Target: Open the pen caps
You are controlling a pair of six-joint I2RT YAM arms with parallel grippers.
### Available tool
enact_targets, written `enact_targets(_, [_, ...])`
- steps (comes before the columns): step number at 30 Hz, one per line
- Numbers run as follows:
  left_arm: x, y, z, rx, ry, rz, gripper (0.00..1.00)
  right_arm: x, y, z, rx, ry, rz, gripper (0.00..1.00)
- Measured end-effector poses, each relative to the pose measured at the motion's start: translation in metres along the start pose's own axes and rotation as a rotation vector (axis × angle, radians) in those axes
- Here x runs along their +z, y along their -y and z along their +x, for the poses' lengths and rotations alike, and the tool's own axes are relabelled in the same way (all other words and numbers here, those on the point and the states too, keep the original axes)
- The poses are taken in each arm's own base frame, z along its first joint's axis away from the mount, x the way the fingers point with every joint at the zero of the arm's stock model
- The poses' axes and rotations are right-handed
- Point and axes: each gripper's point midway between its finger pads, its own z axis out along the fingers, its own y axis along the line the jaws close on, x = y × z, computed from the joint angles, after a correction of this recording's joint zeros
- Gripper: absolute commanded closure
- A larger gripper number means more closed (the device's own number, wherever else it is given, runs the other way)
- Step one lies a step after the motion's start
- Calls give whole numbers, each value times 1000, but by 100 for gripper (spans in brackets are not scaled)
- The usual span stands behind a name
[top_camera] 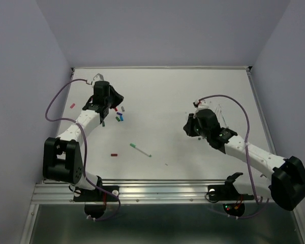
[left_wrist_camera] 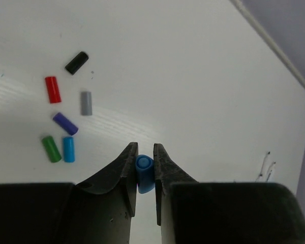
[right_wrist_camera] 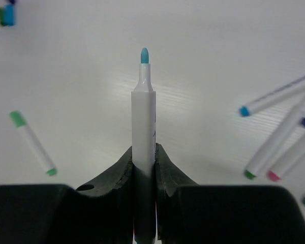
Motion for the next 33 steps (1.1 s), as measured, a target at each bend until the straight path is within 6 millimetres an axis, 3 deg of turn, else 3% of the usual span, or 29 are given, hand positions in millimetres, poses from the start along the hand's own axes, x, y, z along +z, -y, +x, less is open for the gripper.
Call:
enact_targets(2, [0, -22, 26, 30, -68, -48, 100, 11, 41, -3, 54, -11, 132, 92])
enact_targets(4, [-2, -44, 50, 62, -139, -110, 100, 20, 94, 4, 114, -48, 311, 92])
enact_targets(7, [-1, -58, 71, 102, -200, -158, 97, 21, 134, 16, 161, -104, 441, 92])
enact_targets(10, [2, -67, 89, 144, -248, -195, 95, 21, 160, 25, 190, -145, 524, 87])
enact_targets(19, [9, -92, 113, 183, -319, -273, 75, 20, 175, 24, 213, -160, 569, 78])
enact_targets(27, [9, -91, 119, 198, -333, -273, 55, 22, 184, 36, 223, -205, 596, 72])
enact_targets(31, [9, -90, 121, 203, -338, -273, 41, 22, 186, 36, 229, -211, 604, 57])
enact_targets(33, [8, -90, 122, 206, -340, -273, 40, 22, 187, 35, 232, -209, 607, 57])
